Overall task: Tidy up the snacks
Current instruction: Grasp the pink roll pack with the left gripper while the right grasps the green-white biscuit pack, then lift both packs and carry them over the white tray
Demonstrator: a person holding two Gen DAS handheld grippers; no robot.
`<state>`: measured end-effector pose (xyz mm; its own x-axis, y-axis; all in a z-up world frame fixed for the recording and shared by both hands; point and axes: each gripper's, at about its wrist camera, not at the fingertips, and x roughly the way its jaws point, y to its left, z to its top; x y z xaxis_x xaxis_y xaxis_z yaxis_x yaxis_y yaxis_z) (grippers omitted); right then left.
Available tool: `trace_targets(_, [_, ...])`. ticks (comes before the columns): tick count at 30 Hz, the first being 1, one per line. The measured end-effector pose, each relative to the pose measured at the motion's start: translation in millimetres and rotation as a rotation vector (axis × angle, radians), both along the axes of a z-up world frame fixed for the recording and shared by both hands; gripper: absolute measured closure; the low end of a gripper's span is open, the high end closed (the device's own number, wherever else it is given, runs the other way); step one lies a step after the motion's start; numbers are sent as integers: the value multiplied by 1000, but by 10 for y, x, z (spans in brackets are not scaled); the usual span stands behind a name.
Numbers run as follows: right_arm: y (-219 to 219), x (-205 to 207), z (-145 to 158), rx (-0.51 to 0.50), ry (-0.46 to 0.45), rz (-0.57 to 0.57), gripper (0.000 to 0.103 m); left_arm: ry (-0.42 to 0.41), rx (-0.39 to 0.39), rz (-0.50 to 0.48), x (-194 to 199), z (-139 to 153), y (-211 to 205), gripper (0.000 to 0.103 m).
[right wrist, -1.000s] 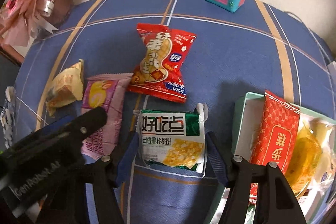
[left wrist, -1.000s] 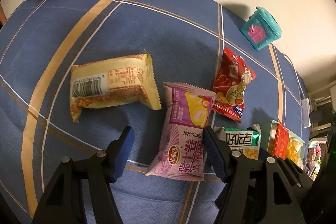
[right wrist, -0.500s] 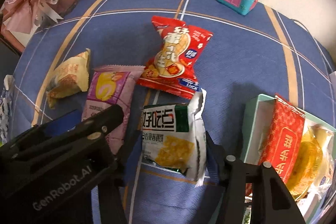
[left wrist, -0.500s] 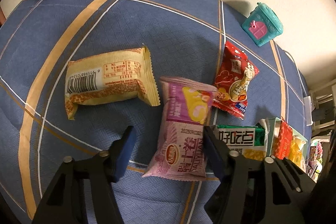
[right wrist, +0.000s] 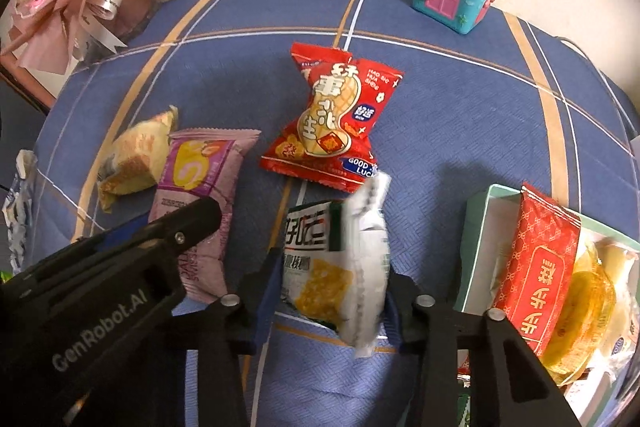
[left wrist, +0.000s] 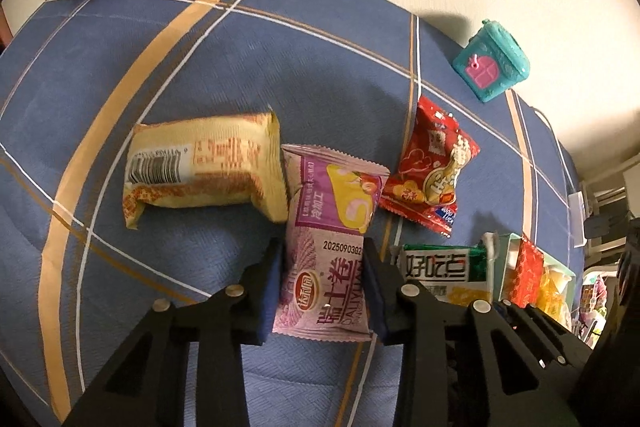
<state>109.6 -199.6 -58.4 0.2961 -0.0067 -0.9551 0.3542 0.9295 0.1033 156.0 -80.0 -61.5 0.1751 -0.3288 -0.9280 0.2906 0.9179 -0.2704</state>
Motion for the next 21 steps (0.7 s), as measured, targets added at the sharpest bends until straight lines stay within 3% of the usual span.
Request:
trace_targets(11, [-65,-83,170,17,-31,0,75,-35,-26,15,19,226,91,64])
trace_targets(21, [-134,-130,424,8,-80,-14,75,-83,-50,20,14,538,105,64])
